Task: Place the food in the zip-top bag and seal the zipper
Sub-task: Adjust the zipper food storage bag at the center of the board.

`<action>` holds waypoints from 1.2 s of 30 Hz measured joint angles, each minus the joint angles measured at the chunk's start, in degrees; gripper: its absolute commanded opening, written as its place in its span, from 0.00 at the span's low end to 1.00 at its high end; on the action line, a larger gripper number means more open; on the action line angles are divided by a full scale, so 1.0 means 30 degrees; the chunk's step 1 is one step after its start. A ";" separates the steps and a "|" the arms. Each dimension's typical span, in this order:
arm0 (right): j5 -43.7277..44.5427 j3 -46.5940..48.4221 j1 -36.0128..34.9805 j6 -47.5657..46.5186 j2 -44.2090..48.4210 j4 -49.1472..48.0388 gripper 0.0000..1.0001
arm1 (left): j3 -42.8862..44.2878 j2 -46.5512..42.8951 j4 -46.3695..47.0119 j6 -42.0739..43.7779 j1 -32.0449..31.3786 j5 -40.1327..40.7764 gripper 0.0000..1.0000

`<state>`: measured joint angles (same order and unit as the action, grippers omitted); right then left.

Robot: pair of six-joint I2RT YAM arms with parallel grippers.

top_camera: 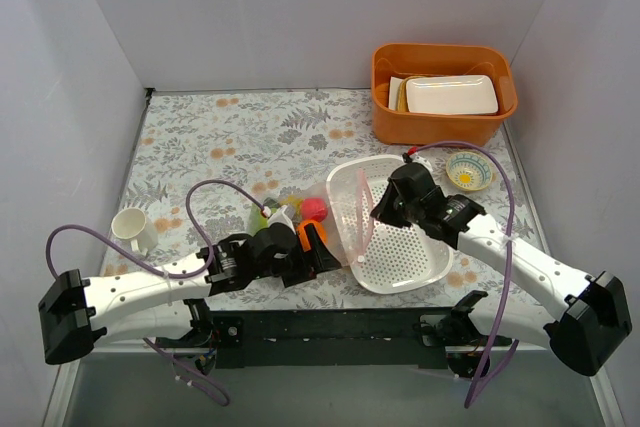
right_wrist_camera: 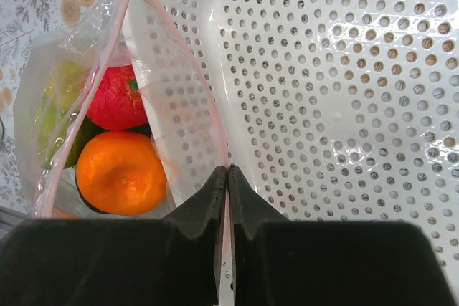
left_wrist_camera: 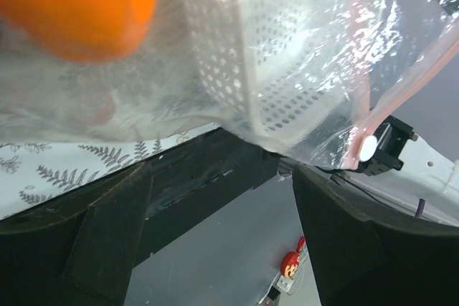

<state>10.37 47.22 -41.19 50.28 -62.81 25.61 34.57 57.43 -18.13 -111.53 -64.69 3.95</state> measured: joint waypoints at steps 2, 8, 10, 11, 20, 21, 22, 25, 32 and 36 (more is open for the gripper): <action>-0.0007 0.0117 0.0029 -0.0109 -0.0240 -0.0007 0.12 | -0.0372 -0.0568 -0.0270 -0.0357 0.0007 0.0015 0.80; -0.0022 0.0590 0.0080 -0.0350 -0.0852 0.0000 0.11 | -0.0736 -0.0627 -0.0656 -0.0670 0.0801 -0.0248 0.79; -0.0029 0.0729 0.0087 -0.0386 -0.0976 -0.0007 0.11 | -0.0758 -0.0342 -0.0656 -0.0583 0.1887 -0.0525 0.81; -0.0029 0.0758 0.0087 -0.0393 -0.0998 -0.0015 0.11 | -0.0772 -0.0233 -0.0670 -0.0495 0.2324 -0.0597 0.82; -0.0437 0.0911 0.0102 -0.0401 -0.1122 -0.0022 0.11 | -0.0772 0.0962 -0.0379 0.0838 0.4401 -0.0670 0.82; -0.0532 0.0911 0.0102 -0.0408 -0.1158 -0.0029 0.11 | -0.0772 0.1144 -0.0357 0.1078 0.4481 -0.0656 0.82; -0.0605 0.0918 0.0102 -0.0430 -0.1209 -0.0029 0.11 | -0.0772 0.1224 -0.0357 0.1268 0.4532 -0.0619 0.82; -0.0903 0.0925 0.0102 -0.0532 -0.1457 -0.0080 0.10 | -0.0714 0.1297 -0.0437 0.2113 0.4860 -0.0372 0.82; -0.1829 0.0925 0.0102 -0.0605 -0.2441 -0.1020 0.09 | 0.0131 0.1668 -0.1297 0.4940 0.7089 0.0277 0.83; -0.2390 0.0918 0.0102 -0.0444 -0.2965 -0.1945 0.09 | 0.1013 0.2433 -0.1545 0.6572 0.8553 0.0401 0.83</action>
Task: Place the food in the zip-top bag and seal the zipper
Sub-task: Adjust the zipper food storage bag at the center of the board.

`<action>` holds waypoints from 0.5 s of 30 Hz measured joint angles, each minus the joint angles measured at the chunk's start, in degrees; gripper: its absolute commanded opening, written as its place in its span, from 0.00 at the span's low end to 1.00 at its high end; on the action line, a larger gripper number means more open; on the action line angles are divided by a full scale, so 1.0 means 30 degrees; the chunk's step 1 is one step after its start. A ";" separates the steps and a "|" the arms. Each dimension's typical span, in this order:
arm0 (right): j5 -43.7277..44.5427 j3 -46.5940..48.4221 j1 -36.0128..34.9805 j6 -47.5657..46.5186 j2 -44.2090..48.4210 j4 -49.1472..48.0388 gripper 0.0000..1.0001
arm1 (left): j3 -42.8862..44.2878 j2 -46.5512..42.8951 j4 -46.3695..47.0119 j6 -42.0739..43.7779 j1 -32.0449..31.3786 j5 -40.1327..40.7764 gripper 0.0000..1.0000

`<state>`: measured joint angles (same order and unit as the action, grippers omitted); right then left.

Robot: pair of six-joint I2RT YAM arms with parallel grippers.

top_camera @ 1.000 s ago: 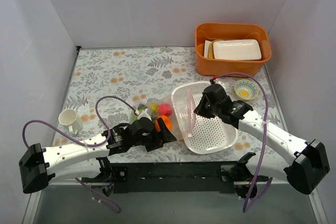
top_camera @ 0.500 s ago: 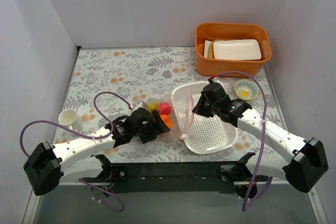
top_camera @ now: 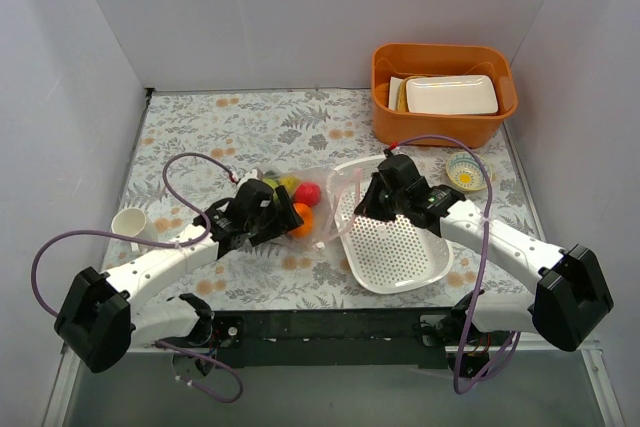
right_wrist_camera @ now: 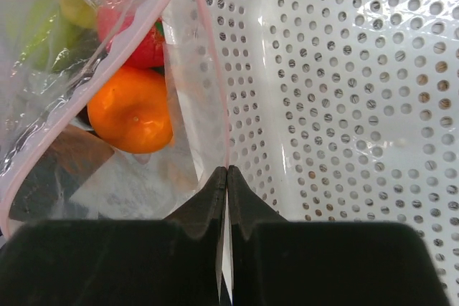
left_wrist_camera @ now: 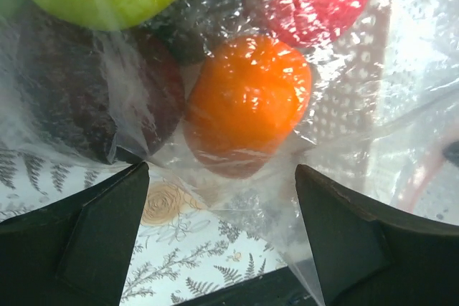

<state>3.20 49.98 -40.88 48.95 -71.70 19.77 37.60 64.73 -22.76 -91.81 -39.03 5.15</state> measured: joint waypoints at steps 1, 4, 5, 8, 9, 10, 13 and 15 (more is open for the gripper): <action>-0.0153 0.0000 0.0000 0.0080 -0.0095 -0.0226 0.09 | 0.0240 0.0160 -0.0058 0.0299 0.0240 0.0015 0.83; -0.0437 0.0000 0.0000 0.0138 -0.0226 -0.0678 0.08 | 0.0670 0.0095 -0.0066 0.0736 0.0583 -0.0182 0.82; -0.0546 0.0000 0.0000 0.0146 -0.0233 -0.0772 0.08 | 0.0692 -0.0073 -0.0044 0.0714 0.0597 -0.0408 0.81; -0.0648 0.0000 0.0000 0.0153 -0.0233 -0.0933 0.08 | 0.0576 -0.1129 -0.0058 0.0204 0.0597 -0.1501 0.82; -0.0656 -0.0022 0.0000 0.0175 -0.0233 -0.1020 0.08 | 0.0379 -0.1756 0.0022 -0.0138 0.0597 -0.1872 0.82; -0.0656 -0.0036 0.0000 0.0197 -0.0233 -0.1078 0.08 | 0.0102 -0.2477 0.0153 -0.0583 0.0597 -0.2288 0.82; -0.0648 -0.0066 0.0000 0.0226 -0.0233 -0.1115 0.08 | -0.1013 -0.4663 0.0481 -0.2076 0.0590 -0.3439 0.80; -0.0641 -0.0073 0.0000 0.0226 -0.0233 -0.1107 0.08 | -0.1647 -0.5880 0.0517 -0.2987 0.0590 -0.4095 0.80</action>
<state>1.28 49.76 -40.88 49.63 -72.40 16.45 32.67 47.09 -21.21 -100.77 -37.26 -7.14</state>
